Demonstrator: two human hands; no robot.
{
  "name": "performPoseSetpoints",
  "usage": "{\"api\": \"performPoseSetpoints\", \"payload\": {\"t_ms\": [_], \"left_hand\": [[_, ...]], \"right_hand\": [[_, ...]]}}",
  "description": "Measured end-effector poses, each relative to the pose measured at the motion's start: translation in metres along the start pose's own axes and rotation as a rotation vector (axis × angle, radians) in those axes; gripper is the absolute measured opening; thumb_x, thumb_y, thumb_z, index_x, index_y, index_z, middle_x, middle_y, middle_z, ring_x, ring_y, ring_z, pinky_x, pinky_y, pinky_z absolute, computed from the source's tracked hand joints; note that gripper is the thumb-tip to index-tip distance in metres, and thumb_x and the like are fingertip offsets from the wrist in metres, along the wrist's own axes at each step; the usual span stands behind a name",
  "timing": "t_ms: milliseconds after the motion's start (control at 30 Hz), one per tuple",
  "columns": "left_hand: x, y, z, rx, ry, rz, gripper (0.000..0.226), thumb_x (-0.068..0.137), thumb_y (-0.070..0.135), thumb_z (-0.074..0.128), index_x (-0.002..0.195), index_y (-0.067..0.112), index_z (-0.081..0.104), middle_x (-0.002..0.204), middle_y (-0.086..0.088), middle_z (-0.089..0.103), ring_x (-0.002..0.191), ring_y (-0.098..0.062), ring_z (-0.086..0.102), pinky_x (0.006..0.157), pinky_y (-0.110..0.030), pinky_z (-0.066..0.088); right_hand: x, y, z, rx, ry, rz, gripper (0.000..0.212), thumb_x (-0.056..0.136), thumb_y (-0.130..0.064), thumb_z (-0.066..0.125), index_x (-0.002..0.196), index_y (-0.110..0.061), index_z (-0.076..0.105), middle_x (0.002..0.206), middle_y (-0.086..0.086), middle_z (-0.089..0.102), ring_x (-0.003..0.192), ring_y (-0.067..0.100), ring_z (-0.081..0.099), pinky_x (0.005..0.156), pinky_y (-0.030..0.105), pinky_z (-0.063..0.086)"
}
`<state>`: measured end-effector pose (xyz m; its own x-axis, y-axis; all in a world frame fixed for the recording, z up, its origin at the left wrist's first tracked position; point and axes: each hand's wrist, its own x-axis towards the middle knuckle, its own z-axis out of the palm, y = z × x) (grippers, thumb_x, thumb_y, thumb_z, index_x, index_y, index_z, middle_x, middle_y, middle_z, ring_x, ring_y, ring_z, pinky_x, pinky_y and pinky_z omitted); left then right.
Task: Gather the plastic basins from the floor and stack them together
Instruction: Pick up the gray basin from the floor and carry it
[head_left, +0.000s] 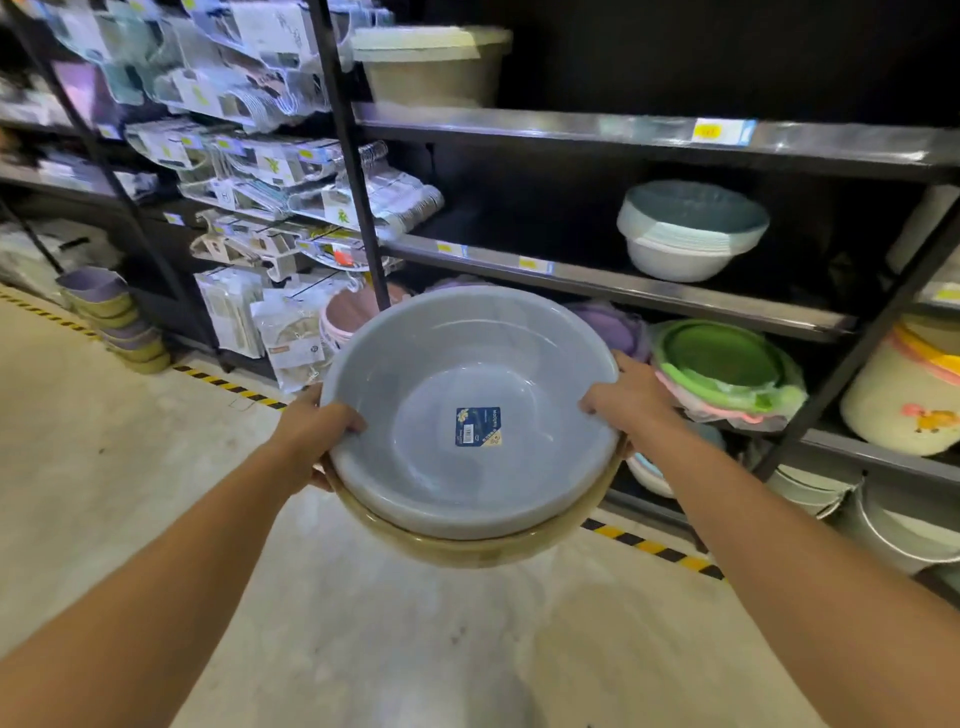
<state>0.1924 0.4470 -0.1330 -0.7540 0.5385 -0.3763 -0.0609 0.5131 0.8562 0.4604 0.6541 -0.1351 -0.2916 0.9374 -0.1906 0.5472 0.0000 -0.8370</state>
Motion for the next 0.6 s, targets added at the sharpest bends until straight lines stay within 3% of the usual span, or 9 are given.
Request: {"api": "performPoseSetpoints", "payload": {"t_ms": [200,367,600], "left_hand": [[0.073,0.033,0.030,0.006,0.006,-0.002,0.057,0.070,0.013,0.066,0.123,0.031,0.055,0.102,-0.011,0.064,0.087,-0.039,0.064,0.056,-0.058,0.059],[0.150,0.050,0.051,0.000,-0.017,-0.024,0.060,0.073,0.009,0.065,0.127,0.032,0.054,0.102,-0.007,0.062,0.089,-0.038,0.063,0.057,-0.053,0.058],[0.285,0.054,0.083,-0.012,-0.072,-0.019,0.065,0.069,0.012,0.065,0.129,0.035,0.053,0.108,-0.006,0.063,0.092,-0.036,0.064,0.059,-0.050,0.059]], "right_hand": [[0.092,-0.001,0.018,0.035,0.007,0.019,0.056,0.072,-0.016,0.067,0.123,-0.035,0.056,0.102,0.005,0.060,0.090,0.033,0.060,0.064,0.038,0.054],[0.162,-0.003,0.044,0.035,0.012,0.031,0.057,0.075,-0.014,0.067,0.126,-0.036,0.056,0.085,-0.011,0.051,0.074,0.016,0.053,0.053,0.029,0.047],[0.265,0.003,0.098,-0.002,0.050,0.050,0.061,0.076,-0.013,0.067,0.130,-0.038,0.051,0.089,-0.012,0.052,0.085,0.020,0.056,0.070,0.036,0.051]]}}
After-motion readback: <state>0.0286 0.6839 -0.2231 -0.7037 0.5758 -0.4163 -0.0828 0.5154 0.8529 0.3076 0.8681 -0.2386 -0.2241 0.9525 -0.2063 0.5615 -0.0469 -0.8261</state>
